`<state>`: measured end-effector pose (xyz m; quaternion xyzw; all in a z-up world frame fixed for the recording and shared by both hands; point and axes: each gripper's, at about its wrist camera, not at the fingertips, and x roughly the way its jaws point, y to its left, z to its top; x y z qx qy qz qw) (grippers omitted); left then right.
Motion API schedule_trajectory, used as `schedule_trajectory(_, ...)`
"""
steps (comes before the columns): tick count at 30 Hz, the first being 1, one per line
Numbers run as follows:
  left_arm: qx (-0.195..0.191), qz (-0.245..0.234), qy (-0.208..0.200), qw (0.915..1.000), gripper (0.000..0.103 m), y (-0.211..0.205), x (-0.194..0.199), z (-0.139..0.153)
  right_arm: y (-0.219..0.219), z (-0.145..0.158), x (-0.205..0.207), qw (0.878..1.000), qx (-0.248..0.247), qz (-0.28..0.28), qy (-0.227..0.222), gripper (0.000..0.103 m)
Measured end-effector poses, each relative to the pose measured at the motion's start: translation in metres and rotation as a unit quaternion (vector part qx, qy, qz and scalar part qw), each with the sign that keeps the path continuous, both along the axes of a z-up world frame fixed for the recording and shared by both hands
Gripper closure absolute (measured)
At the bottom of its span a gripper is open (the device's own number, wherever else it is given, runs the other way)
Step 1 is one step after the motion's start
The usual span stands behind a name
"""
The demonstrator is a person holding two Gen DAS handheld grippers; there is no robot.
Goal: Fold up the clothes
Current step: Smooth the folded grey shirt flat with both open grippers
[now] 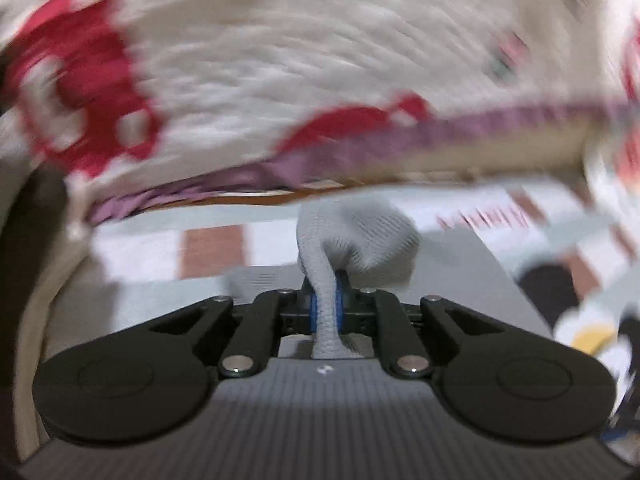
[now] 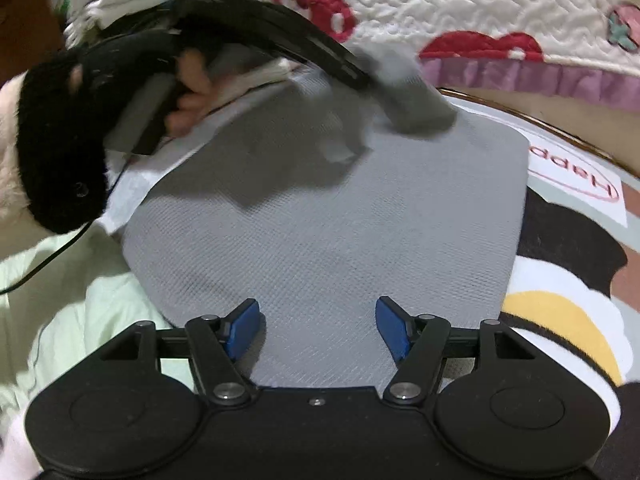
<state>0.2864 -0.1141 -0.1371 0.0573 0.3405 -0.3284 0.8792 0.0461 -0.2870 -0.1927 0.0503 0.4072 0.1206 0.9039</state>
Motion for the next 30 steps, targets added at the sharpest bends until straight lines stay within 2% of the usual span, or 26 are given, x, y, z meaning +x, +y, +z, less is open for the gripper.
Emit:
schedule_trajectory(2, -0.013, 0.053, 0.002, 0.9985, 0.096, 0.023, 0.012, -0.009, 0.000, -0.001, 0.001, 1.000, 0.007, -0.011, 0.001, 0.032)
schedule_trajectory(6, -0.031, 0.089, 0.040, 0.9948, 0.092, 0.053, 0.026, -0.022, 0.016, -0.003, -0.003, 1.000, -0.028, 0.000, -0.008, 0.024)
schedule_trajectory(7, -0.042, 0.089, 0.045, 0.9941, 0.085, 0.059, 0.025, -0.022, 0.020, -0.003, -0.003, 0.999, -0.039, 0.003, -0.010, 0.024)
schedule_trajectory(8, -0.042, 0.081, 0.049, 0.9946, 0.070, 0.060, 0.019, -0.023, 0.023, -0.003, -0.003, 0.999, -0.044, 0.001, -0.010, 0.024)
schedule_trajectory(10, -0.031, 0.060, 0.056, 0.9961, 0.057, 0.057, 0.005, -0.024, 0.023, -0.002, -0.002, 0.999, -0.044, -0.002, -0.007, 0.023)
schedule_trajectory(18, 0.011, -0.023, 0.083, 0.9962, 0.054, 0.043, -0.049, -0.030, 0.023, 0.005, -0.006, 0.999, -0.035, -0.011, -0.001, 0.023)
schedule_trajectory(19, 0.016, -0.034, 0.087, 0.9955, 0.058, 0.041, -0.056, -0.030, 0.023, 0.006, -0.007, 1.000, -0.024, -0.010, -0.001, 0.023)
schedule_trajectory(20, 0.022, -0.044, 0.090, 0.9947, 0.070, 0.039, -0.063, -0.031, 0.023, 0.007, -0.008, 1.000, -0.011, -0.008, -0.002, 0.024)
schedule_trajectory(22, 0.023, -0.033, 0.104, 0.9937, 0.084, 0.045, -0.070, -0.035, 0.023, 0.008, -0.011, 1.000, 0.012, -0.004, -0.003, 0.024)
schedule_trajectory(25, 0.011, -0.003, 0.123, 0.9923, 0.084, 0.061, -0.078, -0.033, 0.029, 0.009, -0.014, 1.000, 0.018, 0.001, -0.005, 0.024)
schedule_trajectory(27, -0.012, 0.001, 0.135, 0.9908, 0.081, 0.074, -0.085, -0.026, 0.032, 0.009, -0.015, 1.000, 0.014, 0.005, -0.004, 0.024)
schedule_trajectory(29, -0.034, -0.004, 0.160, 0.9866, 0.062, 0.082, -0.092, -0.024, 0.034, 0.009, -0.016, 1.000, 0.010, 0.005, -0.002, 0.023)
schedule_trajectory(30, -0.041, -0.009, 0.173, 0.9841, 0.058, 0.083, -0.096, -0.024, 0.034, 0.009, -0.016, 1.000, 0.010, 0.004, -0.003, 0.023)
